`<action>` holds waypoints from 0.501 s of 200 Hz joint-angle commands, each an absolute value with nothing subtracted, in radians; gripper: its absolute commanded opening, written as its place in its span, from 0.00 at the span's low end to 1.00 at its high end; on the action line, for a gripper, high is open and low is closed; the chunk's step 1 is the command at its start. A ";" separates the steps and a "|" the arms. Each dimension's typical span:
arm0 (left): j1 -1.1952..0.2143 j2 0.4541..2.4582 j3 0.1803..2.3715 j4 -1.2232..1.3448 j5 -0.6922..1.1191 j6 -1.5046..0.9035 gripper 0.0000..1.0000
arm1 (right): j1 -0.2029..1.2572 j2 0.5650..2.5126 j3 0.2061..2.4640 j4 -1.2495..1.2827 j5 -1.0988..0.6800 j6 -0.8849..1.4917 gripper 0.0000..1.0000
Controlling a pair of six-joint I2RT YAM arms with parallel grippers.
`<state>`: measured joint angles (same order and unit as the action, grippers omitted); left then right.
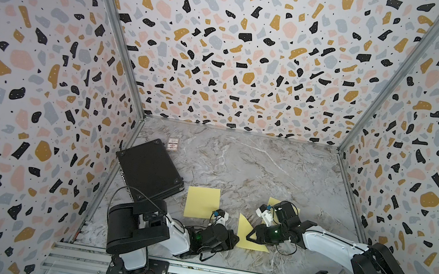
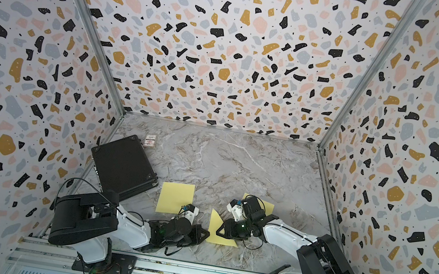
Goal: Fold the square paper diagonally
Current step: Fold the paper at the center of the board.
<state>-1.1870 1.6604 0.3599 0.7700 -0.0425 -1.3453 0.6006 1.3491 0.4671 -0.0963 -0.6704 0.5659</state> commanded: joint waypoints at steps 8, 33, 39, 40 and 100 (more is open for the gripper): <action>-1.199 1.736 0.301 0.455 -0.014 -1.316 0.00 | 0.595 1.377 0.499 -0.051 -0.735 0.564 0.20; -1.199 1.740 0.304 0.454 -0.011 -1.312 0.00 | 0.595 1.399 0.495 0.010 -0.789 0.564 0.00; -1.198 1.741 0.305 0.454 -0.010 -1.313 0.00 | 0.595 1.399 0.493 0.017 -0.795 0.564 0.00; -1.198 1.741 0.305 0.454 -0.010 -1.312 0.00 | 0.595 1.398 0.492 0.019 -0.795 0.564 0.00; -1.199 1.746 0.308 0.455 -0.002 -1.305 0.00 | 0.583 1.397 0.520 0.023 -0.755 0.538 0.52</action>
<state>-1.1870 1.6676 0.3599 0.7731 -0.0402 -1.3304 0.5938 1.3987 0.4763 0.0174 -0.7673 0.5652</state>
